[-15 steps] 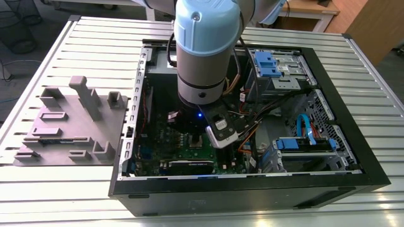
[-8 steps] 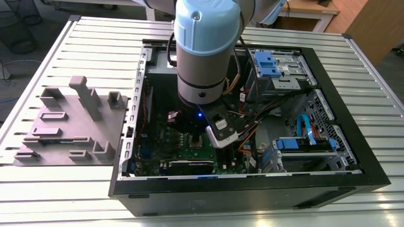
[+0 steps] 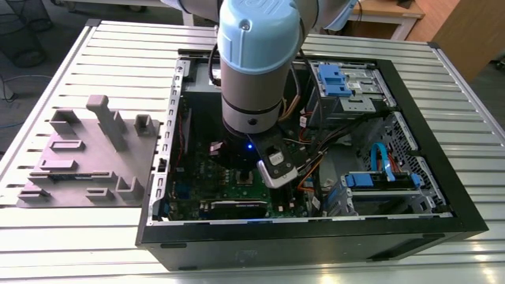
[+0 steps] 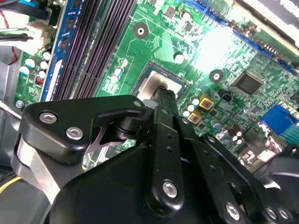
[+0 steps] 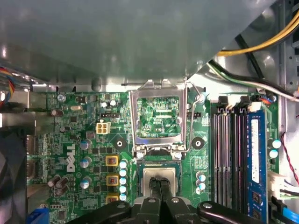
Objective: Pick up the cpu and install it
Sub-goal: 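Place the cpu into insertion slot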
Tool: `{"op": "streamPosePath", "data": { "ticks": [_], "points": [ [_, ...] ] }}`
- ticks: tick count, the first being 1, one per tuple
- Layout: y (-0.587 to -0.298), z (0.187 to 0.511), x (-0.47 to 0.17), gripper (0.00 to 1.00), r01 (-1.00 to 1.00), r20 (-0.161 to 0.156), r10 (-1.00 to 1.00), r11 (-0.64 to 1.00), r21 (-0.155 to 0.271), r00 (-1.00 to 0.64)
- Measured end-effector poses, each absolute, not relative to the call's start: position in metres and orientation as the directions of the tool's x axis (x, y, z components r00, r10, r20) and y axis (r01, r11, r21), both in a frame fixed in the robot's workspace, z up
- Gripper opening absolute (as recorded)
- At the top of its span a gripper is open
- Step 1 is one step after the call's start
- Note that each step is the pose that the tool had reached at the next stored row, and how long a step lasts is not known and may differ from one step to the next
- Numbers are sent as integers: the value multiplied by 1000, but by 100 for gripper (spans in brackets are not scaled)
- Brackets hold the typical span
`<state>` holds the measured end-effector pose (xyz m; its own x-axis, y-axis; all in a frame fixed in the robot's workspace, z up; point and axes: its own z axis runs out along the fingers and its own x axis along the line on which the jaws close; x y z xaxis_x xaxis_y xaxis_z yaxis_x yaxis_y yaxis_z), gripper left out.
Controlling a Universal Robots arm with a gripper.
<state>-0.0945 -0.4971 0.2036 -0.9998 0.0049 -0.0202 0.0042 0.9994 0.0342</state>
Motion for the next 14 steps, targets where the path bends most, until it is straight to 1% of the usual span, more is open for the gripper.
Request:
{"op": "streamPosePath", "data": {
  "ticks": [14],
  "points": [
    [-499,196,-95,11,4,-20,5,999,34,-1000]
  ]
}}
